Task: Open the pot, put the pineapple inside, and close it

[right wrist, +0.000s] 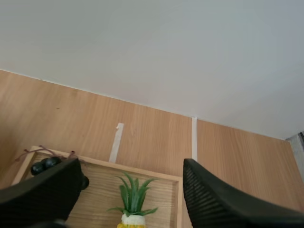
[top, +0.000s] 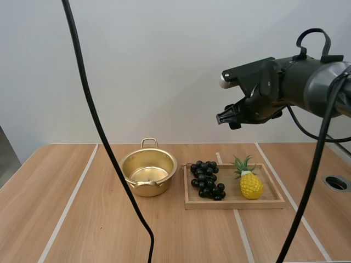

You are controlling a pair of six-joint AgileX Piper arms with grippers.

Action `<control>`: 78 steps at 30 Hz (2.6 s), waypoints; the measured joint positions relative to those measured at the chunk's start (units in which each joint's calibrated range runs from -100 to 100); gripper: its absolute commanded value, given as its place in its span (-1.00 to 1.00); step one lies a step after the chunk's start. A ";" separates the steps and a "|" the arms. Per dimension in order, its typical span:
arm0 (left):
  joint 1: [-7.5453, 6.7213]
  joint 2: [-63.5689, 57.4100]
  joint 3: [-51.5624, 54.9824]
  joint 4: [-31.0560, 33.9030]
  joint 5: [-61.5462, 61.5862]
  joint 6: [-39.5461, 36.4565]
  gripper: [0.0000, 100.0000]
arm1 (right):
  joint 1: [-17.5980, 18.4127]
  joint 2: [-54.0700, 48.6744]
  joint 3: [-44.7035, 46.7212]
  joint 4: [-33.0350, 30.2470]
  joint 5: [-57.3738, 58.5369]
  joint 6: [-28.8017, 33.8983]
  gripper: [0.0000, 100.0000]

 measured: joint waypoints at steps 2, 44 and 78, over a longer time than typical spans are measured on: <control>0.00 -0.57 -0.05 0.00 0.00 0.67 -1.00 | -1.19 1.78 0.00 -0.15 -0.12 1.62 1.00; 0.00 -0.98 -0.05 0.00 2.14 1.20 -1.00 | -3.52 22.29 -0.12 7.34 20.47 5.22 1.00; 0.00 -0.98 -0.05 15.74 -11.08 -13.56 -1.00 | -3.52 30.58 -0.12 4.89 18.86 3.73 0.56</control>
